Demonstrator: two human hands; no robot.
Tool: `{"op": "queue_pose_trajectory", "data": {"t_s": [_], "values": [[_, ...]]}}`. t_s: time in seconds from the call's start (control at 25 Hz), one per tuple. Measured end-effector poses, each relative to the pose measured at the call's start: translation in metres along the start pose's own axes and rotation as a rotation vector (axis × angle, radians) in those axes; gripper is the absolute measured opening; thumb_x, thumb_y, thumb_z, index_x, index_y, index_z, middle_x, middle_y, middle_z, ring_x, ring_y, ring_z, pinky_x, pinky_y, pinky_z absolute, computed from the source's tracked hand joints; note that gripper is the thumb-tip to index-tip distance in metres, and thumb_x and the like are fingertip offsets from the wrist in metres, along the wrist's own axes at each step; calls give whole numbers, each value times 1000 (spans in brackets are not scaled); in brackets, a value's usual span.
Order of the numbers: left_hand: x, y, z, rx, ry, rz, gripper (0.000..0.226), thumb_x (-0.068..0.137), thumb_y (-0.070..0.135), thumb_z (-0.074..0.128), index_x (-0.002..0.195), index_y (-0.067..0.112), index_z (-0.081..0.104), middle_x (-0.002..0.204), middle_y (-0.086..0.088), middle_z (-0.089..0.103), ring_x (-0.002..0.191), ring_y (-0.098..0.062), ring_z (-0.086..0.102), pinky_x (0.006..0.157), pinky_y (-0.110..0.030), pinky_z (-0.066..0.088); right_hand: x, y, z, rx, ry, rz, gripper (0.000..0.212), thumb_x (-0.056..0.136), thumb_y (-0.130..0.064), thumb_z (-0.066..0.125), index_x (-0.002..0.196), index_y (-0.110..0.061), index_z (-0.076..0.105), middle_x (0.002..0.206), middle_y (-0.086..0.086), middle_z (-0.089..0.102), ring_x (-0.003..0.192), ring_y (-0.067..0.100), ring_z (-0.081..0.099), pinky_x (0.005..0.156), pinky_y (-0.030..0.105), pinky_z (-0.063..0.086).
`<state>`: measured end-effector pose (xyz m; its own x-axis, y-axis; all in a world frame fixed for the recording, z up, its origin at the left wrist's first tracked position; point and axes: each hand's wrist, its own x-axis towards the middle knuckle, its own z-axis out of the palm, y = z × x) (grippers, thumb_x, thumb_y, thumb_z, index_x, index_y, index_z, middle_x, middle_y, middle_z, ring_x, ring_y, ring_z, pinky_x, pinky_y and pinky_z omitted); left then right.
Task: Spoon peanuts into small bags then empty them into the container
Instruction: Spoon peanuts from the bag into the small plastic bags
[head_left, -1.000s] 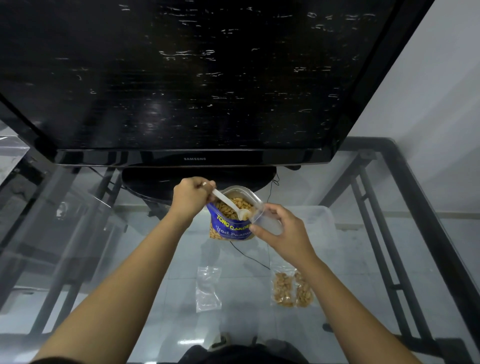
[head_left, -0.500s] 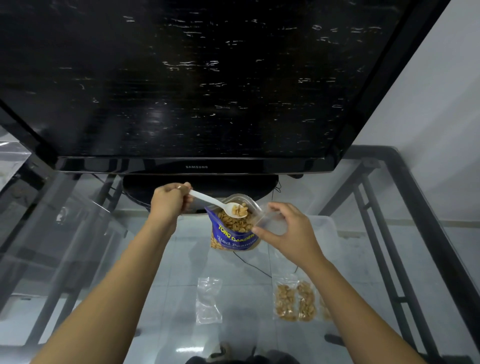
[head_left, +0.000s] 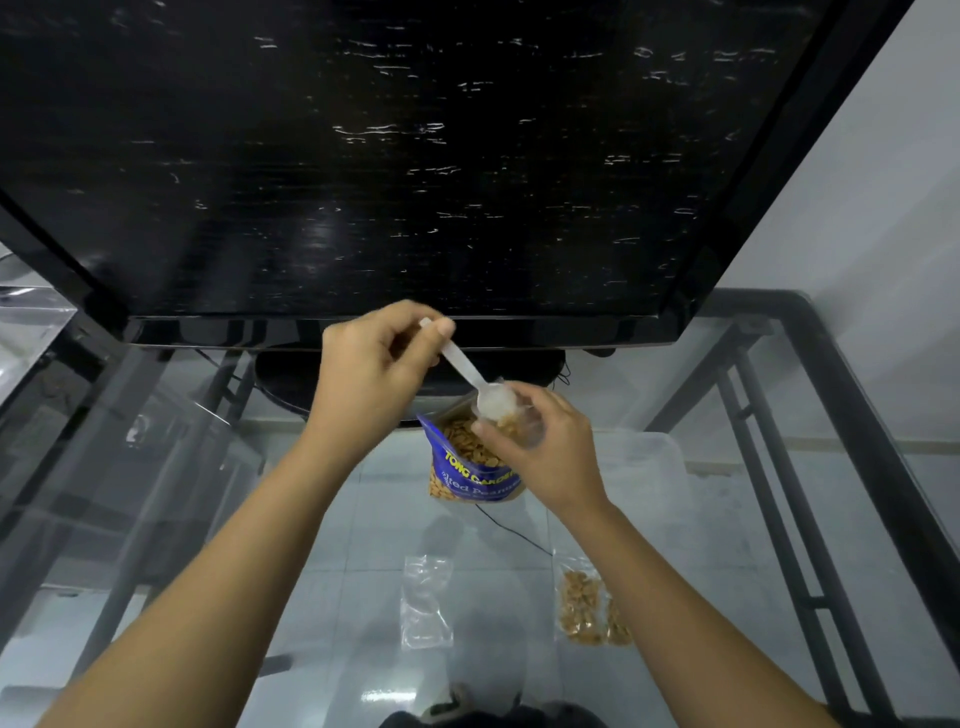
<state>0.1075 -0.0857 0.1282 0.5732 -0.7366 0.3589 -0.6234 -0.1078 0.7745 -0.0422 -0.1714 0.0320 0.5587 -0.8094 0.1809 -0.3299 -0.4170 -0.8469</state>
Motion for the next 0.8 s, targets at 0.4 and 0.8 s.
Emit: {"op": "queue_pose_trajectory", "data": {"t_s": [0.4,0.8], "values": [[-20,-69,31,202,-268,263,23,87,28,59,91,10,72,82,-3,73,79,-2,61,72,-5,40,-20,14,-20,144,-20,240,43,74,-37,74,112,-25,58,90,-27,56,87,-12,54,68,2,44],[-11,-55,60,327,-82,-96,22,91,21,54,93,5,70,74,-16,71,72,-33,65,70,-41,52,-27,18,-22,135,-106,228,49,75,-38,73,119,-24,56,101,-22,56,95,-12,52,68,5,45]]}}
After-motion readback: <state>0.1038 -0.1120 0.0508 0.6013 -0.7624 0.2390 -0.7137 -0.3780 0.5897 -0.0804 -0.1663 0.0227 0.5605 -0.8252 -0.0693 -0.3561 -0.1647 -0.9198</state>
